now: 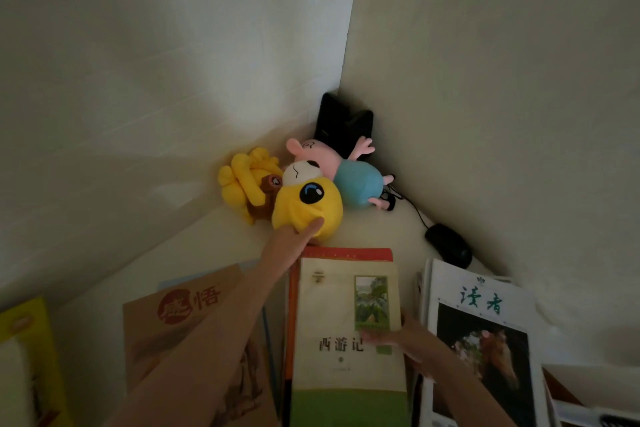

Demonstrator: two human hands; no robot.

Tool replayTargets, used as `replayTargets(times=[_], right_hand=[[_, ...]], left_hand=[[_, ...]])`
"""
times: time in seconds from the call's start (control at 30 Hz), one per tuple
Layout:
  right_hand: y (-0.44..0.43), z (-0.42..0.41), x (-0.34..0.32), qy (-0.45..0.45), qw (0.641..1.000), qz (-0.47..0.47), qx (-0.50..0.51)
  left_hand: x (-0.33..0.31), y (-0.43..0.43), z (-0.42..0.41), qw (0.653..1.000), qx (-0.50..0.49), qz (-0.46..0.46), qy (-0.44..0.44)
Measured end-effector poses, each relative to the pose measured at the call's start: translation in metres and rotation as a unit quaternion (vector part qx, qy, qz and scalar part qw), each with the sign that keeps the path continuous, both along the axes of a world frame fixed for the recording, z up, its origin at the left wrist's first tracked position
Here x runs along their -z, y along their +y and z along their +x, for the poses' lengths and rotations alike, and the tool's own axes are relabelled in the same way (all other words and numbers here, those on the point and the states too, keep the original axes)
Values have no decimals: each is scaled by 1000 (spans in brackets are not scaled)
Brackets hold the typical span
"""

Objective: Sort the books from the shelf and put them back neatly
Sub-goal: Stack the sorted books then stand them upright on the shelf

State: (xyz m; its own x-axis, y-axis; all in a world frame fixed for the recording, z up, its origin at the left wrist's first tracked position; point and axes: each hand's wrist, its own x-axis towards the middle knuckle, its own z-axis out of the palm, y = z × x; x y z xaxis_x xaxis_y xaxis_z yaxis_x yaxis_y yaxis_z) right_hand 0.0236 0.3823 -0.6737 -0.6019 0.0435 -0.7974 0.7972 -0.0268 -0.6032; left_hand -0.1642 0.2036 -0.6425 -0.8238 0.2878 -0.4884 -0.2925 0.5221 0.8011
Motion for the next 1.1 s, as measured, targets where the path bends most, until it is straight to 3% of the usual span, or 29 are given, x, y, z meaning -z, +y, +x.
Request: replayTargets(times=[0.07,0.1,0.23,0.4,0.53,0.6,0.67,0.77,0.87,1.0,1.1], right_hand=[[-4,-7,3,-3,1000,19,-5],[-6,-10,5,-9,999,30,-6],[-4,-15,11,-21,999,47,-9],[-1,-16,18,-18,996,79,-26],[-12,-16,0,-49,982,179,-47],[-20,-20,-5,-2,968,249,-34],[-25,-24,-8,55,956,287,-26],[-30,-25,-7,81,950,299,-34],[-30,-22,-5,62,948,311,-34],[-43,-27,-16,99,916,386,-37],[-68,-35,-33,191,893,406,-45]], left_hand=[[-4,11,-5,983,101,-125,92],[-8,17,-6,977,129,-137,102],[-9,35,-1,966,209,-122,90],[5,27,7,934,284,-152,156],[15,3,20,910,321,-187,185],[23,-11,31,914,280,-211,206],[30,-24,46,955,158,-164,190],[31,-34,78,999,-38,-5,31],[34,-35,110,997,-17,34,-61],[38,-38,111,999,10,-32,-21],[18,-42,108,999,-3,36,1]])
